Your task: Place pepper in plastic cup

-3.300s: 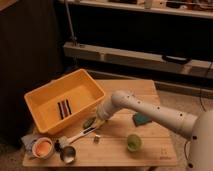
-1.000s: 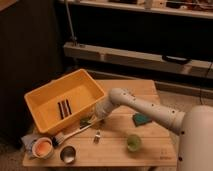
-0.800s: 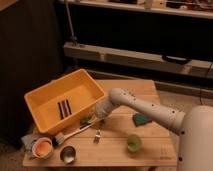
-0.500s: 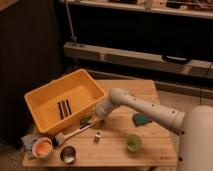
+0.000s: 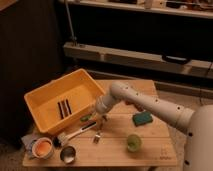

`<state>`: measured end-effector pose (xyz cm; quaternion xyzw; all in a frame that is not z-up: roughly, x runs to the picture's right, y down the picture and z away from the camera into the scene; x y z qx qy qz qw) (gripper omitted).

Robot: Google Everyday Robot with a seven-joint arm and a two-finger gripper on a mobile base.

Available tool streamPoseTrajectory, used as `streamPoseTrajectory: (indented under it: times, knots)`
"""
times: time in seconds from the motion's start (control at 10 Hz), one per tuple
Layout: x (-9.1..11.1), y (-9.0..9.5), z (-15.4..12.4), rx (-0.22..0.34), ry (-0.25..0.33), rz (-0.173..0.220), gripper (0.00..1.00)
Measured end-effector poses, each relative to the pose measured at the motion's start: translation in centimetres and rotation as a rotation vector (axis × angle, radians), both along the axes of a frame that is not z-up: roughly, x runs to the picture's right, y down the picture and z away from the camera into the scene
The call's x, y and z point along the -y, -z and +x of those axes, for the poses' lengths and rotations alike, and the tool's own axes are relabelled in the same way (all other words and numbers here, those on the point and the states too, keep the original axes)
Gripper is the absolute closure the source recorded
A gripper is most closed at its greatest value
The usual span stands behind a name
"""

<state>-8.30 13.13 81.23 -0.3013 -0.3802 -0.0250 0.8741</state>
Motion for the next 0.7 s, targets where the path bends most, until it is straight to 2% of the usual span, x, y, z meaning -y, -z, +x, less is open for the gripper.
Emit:
streamPoseTrajectory:
  times: [0.2,0.4,0.7]
  knots:
    - [1.9,2.2,-0.1,0.002,-0.002,0.002,1.00]
    - [2.2,2.2,1.0,0.005,-0.047,-0.019,1.00]
    - [1.1,2.2,5.5,0.017,-0.144,-0.038,1.00]
